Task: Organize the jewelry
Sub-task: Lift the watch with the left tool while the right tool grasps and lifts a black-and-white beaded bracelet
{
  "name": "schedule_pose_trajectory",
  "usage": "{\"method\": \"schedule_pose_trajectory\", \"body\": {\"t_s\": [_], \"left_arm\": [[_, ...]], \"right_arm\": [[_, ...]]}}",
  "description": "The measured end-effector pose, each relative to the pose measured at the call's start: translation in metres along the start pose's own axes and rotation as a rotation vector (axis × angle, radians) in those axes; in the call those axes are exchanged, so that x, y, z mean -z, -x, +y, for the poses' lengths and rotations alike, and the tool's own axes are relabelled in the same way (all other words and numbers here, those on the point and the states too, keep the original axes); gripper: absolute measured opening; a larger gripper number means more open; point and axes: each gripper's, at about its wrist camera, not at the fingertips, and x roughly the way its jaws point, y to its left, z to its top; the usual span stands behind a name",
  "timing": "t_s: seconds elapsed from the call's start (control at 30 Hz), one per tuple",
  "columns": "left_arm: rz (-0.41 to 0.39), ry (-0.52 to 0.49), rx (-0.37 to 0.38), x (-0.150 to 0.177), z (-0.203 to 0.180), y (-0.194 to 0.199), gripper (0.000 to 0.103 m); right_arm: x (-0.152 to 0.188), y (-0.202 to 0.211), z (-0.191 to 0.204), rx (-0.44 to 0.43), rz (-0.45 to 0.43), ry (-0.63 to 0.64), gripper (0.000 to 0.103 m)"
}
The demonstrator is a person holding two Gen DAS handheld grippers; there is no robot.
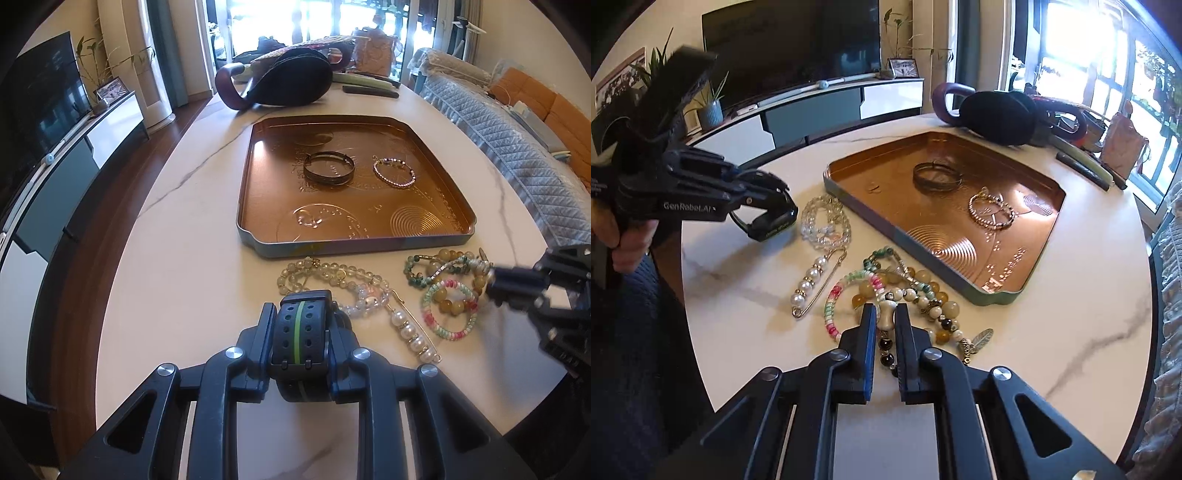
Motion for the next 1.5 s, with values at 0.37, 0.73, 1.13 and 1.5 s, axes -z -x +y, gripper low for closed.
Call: {"method": "schedule_pose_trajectory", "body": {"t_s": [0.37,0.73,1.13,1.5], "left_arm": [[-0.147,0.037,0.008,-0.007,-0.007,0.030,0.024],[-0.268,0.022,-0.002,-0.025,-0.031,0.057,0.024],[-0.418,0.051,0.032,-0.066,-0.047,0.114,0.024],[-0.575,0.102,0.157,-0.110,-0.028,0.147,0.024]], "right_arm": [[-0.011,0.028,-0.024,0.062,-0.118,-0.092,0.009],[-0.025,0.059,-0.033,0.009,-0.196,-0.171,0.009],[-0.072,0.113,-0.030,0.021,-0.336,-0.146,0.009],[-0.140,0.149,-0.032,-0.081,-0.428,-0.155,0.009]]}}
